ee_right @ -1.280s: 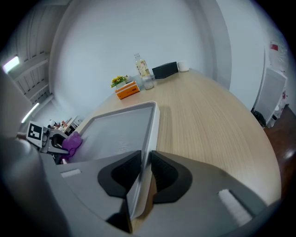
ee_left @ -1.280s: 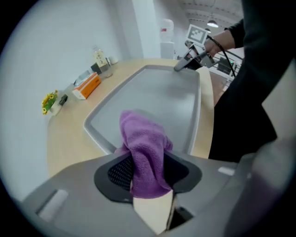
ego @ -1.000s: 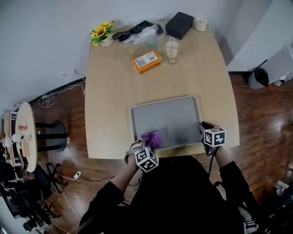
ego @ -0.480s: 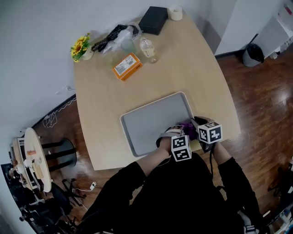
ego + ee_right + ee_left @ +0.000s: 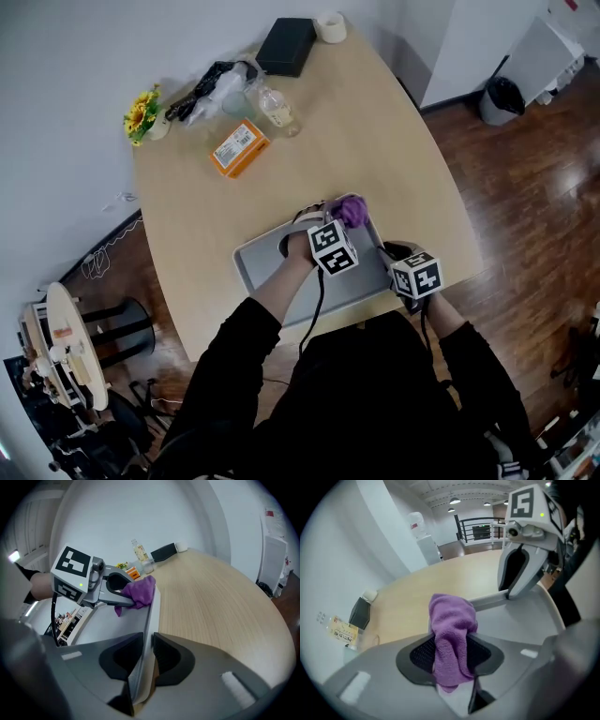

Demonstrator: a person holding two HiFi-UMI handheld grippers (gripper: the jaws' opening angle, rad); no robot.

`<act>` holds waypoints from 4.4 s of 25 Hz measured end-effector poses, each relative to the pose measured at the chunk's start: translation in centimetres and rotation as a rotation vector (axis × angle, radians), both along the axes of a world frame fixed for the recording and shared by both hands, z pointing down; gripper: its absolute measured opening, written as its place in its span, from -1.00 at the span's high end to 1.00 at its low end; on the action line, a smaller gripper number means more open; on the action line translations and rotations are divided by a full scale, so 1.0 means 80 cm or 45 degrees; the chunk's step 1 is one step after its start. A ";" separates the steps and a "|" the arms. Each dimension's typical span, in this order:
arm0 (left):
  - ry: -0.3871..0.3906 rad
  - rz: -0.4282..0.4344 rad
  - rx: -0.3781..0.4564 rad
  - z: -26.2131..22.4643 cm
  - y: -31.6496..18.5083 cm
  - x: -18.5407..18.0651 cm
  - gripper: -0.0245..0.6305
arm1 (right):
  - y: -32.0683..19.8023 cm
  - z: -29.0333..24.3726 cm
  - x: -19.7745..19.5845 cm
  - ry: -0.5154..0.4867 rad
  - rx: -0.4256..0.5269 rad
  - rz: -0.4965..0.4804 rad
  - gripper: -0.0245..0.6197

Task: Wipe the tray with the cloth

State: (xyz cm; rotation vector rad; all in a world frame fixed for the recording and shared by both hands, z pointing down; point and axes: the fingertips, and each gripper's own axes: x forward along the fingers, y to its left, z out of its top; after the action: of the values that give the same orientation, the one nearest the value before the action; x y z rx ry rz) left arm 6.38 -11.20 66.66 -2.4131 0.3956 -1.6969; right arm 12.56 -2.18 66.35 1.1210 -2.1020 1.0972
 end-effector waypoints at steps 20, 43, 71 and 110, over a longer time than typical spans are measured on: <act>0.187 0.138 -0.397 -0.004 0.239 -0.009 0.54 | -0.001 0.003 0.000 -0.005 -0.037 0.015 0.69; 0.147 -0.086 -0.490 -0.001 0.141 -0.052 0.54 | -0.004 0.007 0.002 -0.010 -0.024 -0.009 0.68; 0.082 -0.223 -0.334 -0.005 0.112 -0.156 0.53 | 0.003 0.009 -0.016 0.162 -0.041 -0.159 0.66; 0.148 -0.191 -0.544 0.005 0.245 -0.207 0.54 | -0.007 0.012 0.004 0.138 -0.016 -0.147 0.66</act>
State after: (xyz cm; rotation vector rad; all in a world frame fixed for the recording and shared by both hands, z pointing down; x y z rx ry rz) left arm -10.19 8.37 67.09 -2.8579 0.2537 -1.8687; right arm 12.88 -2.73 67.31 1.0161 -2.0454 0.9728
